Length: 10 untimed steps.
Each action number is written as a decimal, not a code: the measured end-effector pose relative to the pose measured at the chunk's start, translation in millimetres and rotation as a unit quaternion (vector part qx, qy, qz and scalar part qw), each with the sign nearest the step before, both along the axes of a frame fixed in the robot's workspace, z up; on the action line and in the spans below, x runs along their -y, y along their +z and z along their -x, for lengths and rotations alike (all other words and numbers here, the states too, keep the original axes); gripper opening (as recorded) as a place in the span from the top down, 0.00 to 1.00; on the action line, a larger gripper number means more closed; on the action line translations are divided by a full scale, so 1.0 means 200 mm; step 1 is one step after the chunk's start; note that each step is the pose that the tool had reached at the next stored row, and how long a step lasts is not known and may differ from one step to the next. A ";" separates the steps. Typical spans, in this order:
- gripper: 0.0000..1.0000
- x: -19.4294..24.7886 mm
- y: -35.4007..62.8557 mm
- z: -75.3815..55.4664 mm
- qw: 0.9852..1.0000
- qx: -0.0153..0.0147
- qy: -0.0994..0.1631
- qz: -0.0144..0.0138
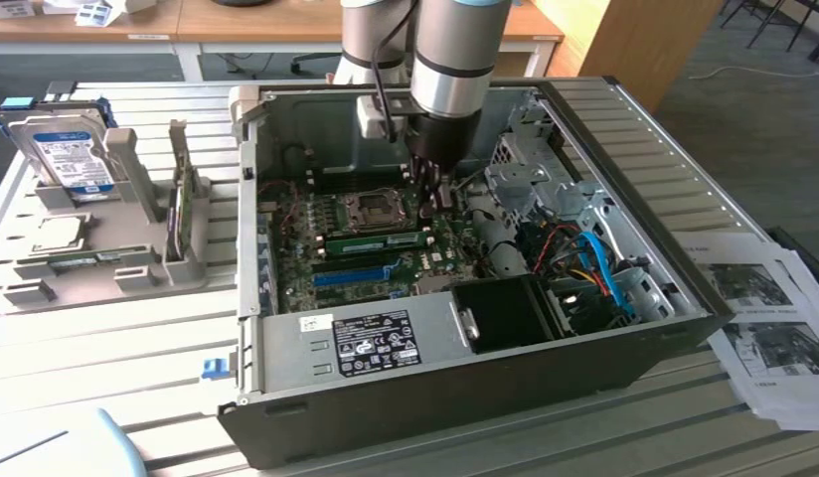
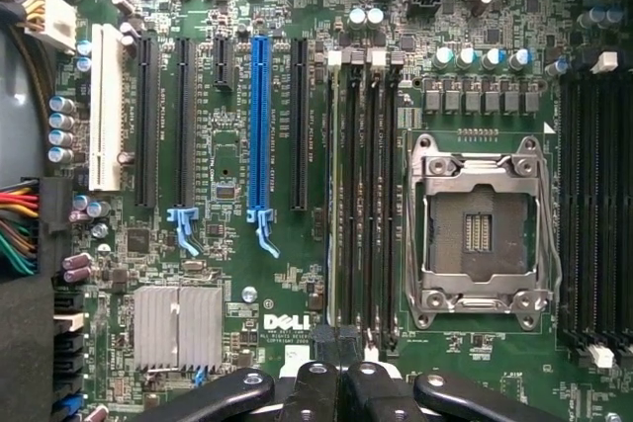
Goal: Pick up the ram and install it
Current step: 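Press down the ram until it locks into place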
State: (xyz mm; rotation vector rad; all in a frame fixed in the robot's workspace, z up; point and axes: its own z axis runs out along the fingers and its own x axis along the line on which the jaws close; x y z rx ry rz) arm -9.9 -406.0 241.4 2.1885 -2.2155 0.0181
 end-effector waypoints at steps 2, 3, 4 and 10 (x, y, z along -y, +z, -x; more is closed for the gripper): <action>0.91 0.000 -0.001 0.00 1.000 0.000 0.000 0.000; 0.91 0.000 -0.002 0.00 1.000 0.000 0.000 0.000; 0.91 0.000 -0.002 0.00 1.000 0.000 0.000 0.000; 0.91 0.000 -0.002 -0.01 1.000 0.000 0.000 0.000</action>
